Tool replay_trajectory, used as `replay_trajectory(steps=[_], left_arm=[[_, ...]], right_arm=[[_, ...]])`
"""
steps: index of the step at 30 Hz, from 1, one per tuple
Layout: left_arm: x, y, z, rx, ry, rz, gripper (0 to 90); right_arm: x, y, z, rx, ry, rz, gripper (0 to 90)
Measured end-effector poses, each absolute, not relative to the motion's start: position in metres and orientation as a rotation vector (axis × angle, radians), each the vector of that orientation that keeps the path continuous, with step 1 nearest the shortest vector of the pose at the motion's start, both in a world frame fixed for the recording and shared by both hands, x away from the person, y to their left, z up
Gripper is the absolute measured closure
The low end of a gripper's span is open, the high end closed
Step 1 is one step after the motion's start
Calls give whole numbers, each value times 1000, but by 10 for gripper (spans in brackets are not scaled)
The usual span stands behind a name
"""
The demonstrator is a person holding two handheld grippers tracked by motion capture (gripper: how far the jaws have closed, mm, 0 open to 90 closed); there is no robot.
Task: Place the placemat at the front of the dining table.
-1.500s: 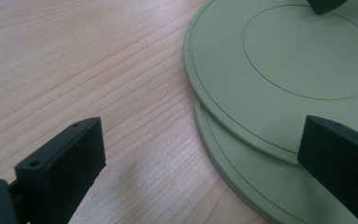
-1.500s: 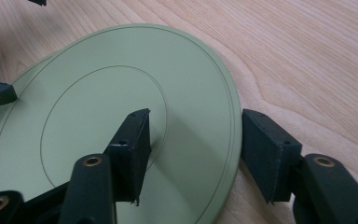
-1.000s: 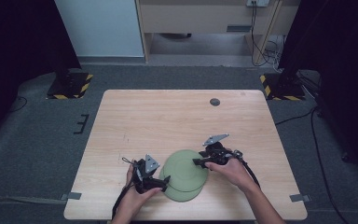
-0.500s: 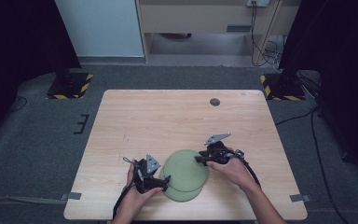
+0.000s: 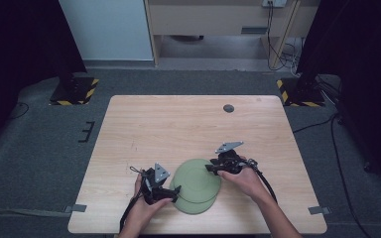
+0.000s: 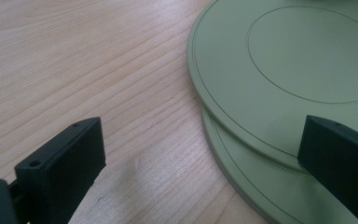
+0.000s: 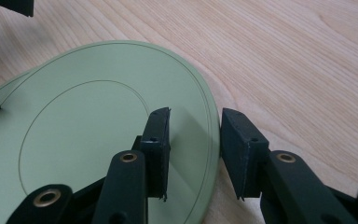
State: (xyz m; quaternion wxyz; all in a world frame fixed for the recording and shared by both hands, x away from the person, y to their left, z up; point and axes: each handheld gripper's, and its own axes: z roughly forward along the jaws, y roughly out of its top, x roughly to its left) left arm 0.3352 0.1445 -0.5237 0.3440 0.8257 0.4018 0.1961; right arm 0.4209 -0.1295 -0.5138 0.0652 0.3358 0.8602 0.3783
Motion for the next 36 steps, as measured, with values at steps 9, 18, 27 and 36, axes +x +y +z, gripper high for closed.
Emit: replay_trajectory(steps=[9, 18, 27, 36], left_arm=[[336, 147, -524, 2138, 1054, 506, 0], [338, 148, -525, 2132, 1060, 501, 0], [339, 149, -526, 2125, 1065, 491, 0], [337, 149, -524, 2115, 1060, 491, 15]], right_arm=[[424, -125, -515, 1014, 2580, 1150, 630], [427, -122, -516, 1006, 2566, 1151, 652], [429, -121, -517, 1014, 2558, 1155, 662], [428, -133, -516, 1067, 2560, 1131, 474]])
